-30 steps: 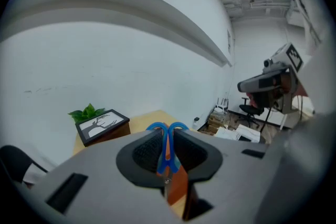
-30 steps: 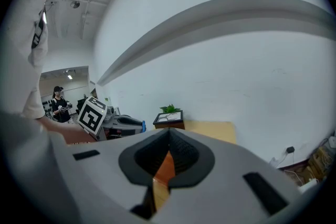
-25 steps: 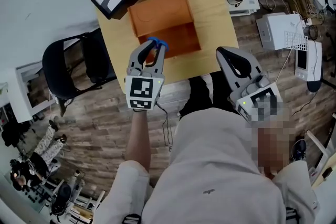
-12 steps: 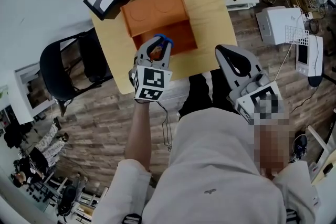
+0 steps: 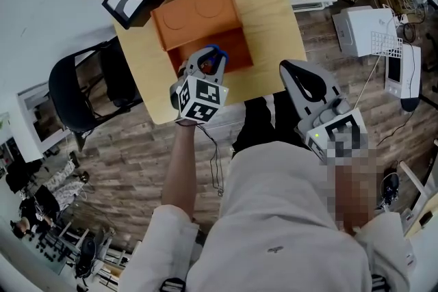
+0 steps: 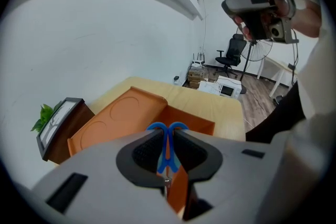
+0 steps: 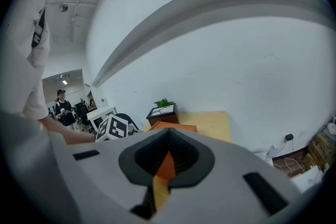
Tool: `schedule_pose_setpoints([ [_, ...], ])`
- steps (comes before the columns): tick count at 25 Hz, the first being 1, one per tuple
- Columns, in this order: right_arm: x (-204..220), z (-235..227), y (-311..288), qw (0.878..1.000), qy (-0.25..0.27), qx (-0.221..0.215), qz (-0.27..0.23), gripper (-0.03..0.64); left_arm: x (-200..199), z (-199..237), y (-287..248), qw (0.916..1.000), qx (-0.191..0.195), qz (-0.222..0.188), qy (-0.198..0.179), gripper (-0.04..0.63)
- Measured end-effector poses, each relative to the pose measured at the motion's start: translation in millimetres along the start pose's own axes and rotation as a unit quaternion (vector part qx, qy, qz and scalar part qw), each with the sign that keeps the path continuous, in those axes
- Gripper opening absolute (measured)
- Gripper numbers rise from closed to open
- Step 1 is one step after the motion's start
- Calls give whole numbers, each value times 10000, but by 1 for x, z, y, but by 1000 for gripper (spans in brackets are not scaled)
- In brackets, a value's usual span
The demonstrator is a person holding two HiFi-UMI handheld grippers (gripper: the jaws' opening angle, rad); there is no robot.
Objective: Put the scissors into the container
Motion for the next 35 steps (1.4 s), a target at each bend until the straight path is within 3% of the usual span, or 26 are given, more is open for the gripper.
schedule_pose_setpoints([
  [12, -1, -15, -11, 9999, -52, -57, 147, -2, 4, 2, -42, 9980, 394, 478, -110, 66],
  [21, -1, -24, -16, 9996, -65, -69, 259, -2, 4, 0, -64, 9966, 581, 588, 31, 66],
  [35, 3, -23, -17, 9994, -82, -72, 339, -2, 13, -8, -81, 9938, 773, 796, -40, 71],
])
Point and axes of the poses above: the fingertips, and each gripper's own axes: y backward along the fingers, z to its left, x out of its underside, the point moved 8 cm from there along y, backward along the fingers, and after that the axes turned 13 degrees about -y, right-handed, at the moved point
